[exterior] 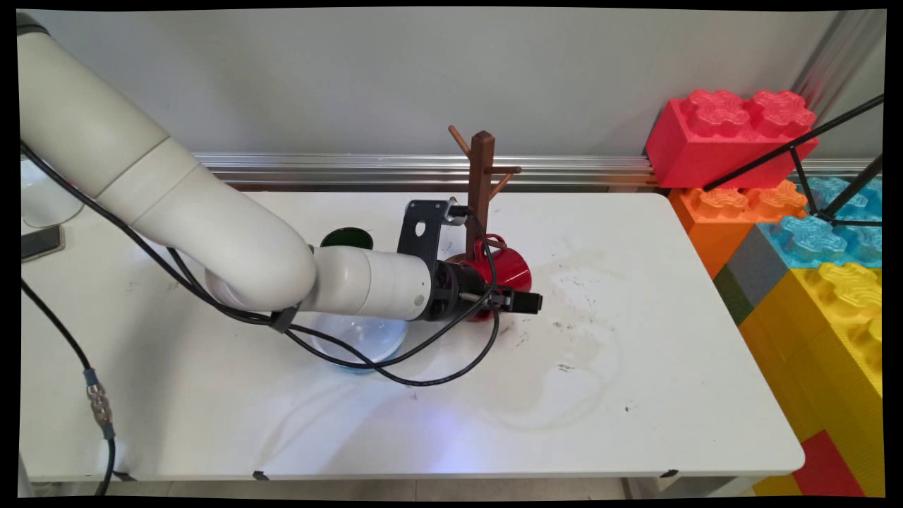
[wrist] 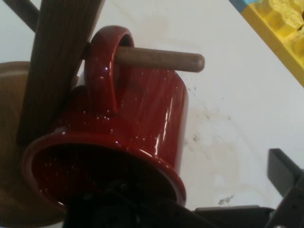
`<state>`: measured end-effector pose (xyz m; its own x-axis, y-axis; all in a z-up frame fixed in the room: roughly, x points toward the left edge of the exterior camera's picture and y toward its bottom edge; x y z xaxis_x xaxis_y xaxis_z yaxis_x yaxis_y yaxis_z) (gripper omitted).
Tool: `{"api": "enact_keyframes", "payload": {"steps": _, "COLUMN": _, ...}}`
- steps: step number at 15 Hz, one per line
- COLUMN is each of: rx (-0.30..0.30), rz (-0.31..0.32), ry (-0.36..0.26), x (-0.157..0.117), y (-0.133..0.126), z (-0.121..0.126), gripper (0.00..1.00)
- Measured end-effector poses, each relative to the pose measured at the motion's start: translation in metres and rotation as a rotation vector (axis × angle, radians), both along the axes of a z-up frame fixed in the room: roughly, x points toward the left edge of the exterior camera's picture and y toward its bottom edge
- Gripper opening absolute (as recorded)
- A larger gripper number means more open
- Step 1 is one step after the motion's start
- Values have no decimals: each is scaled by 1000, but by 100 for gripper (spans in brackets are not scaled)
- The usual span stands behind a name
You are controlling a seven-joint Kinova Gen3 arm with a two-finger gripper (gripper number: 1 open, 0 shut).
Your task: Pick up the red mug from the rack, then place the picked object on the table
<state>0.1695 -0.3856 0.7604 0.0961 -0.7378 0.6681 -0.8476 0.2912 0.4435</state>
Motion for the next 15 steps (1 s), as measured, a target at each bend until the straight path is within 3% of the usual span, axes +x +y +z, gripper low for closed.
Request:
{"api": "enact_keyframes", "payload": {"steps": 1, "rx": -1, "rz": 1, "ry": 1, "x": 0, "y": 0, "z": 0, "gripper": 0}}
{"api": "enact_keyframes", "payload": {"steps": 15, "rx": 4, "rz": 38, "ry": -22, "x": 11, "y": -2, "z": -3, "gripper": 0}}
